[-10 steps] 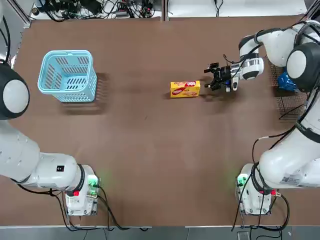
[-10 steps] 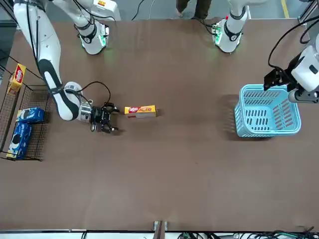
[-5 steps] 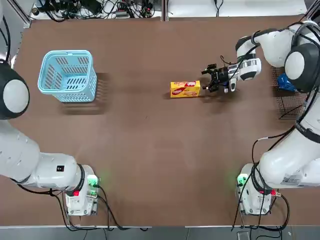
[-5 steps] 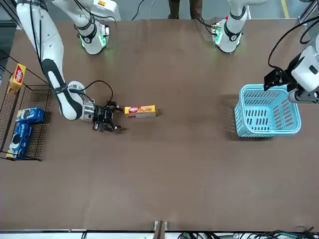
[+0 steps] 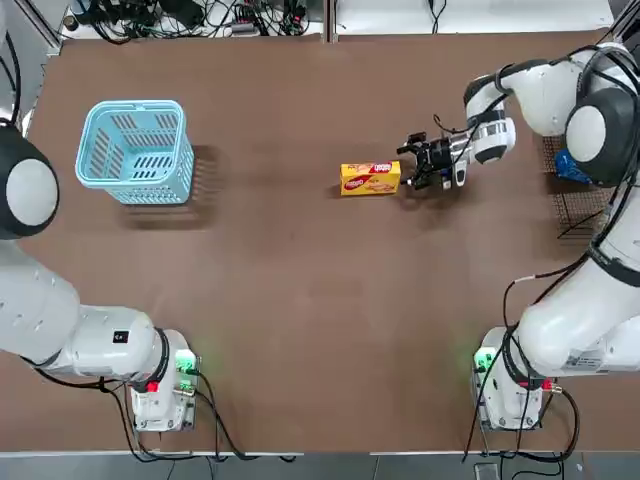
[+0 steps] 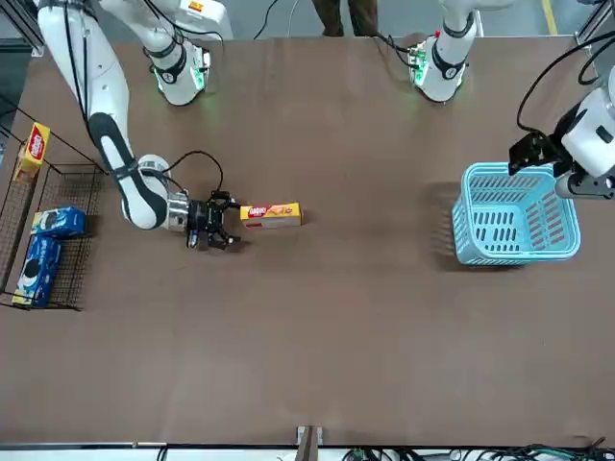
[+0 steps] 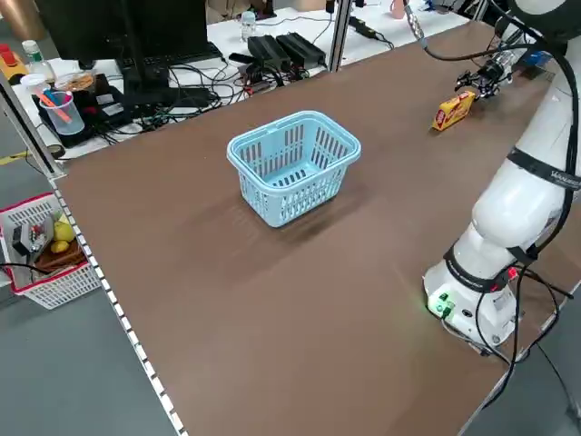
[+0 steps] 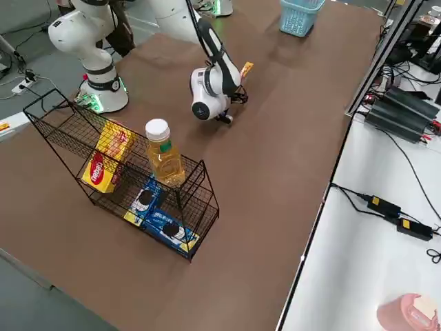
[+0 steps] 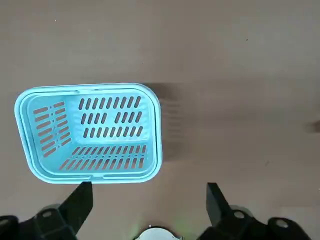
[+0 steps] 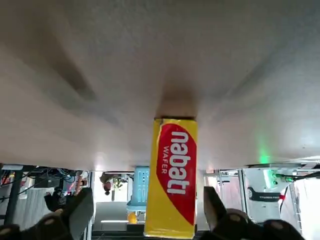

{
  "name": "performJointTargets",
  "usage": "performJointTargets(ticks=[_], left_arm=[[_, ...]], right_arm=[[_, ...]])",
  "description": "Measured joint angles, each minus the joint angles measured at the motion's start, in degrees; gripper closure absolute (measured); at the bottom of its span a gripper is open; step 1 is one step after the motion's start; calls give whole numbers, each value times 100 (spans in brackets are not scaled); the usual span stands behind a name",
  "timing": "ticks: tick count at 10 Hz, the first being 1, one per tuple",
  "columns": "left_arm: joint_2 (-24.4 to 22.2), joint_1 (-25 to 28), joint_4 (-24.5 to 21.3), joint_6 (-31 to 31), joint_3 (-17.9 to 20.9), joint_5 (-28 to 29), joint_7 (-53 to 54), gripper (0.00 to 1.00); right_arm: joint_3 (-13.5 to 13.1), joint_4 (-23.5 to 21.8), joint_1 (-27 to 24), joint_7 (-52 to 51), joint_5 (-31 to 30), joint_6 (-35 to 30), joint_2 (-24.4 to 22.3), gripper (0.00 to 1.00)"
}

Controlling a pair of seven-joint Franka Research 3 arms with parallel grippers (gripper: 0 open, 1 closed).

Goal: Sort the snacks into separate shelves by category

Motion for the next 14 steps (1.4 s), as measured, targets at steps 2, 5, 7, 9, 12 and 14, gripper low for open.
performJointTargets(ticks=[2,5,7,9,12,14], left_arm=[[1,0,0,0,0,0,0,0],[2,0,0,0,0,0,0,0],[2,0,0,0,0,0,0,0],[2,0,0,0,0,0,0,0],[2,0,0,0,0,0,0,0],[2,0,0,0,0,0,0,0]], right_arm=[[0,-13,48,-121,0,5,1,4],[1,-41,108,-191,1,103,19,14],[1,-44,124,-276,3,193,61,27],[0,-44,124,-345,3,197,81,42],[0,-40,124,-357,3,197,81,63],[0,-32,124,-367,3,197,81,63]])
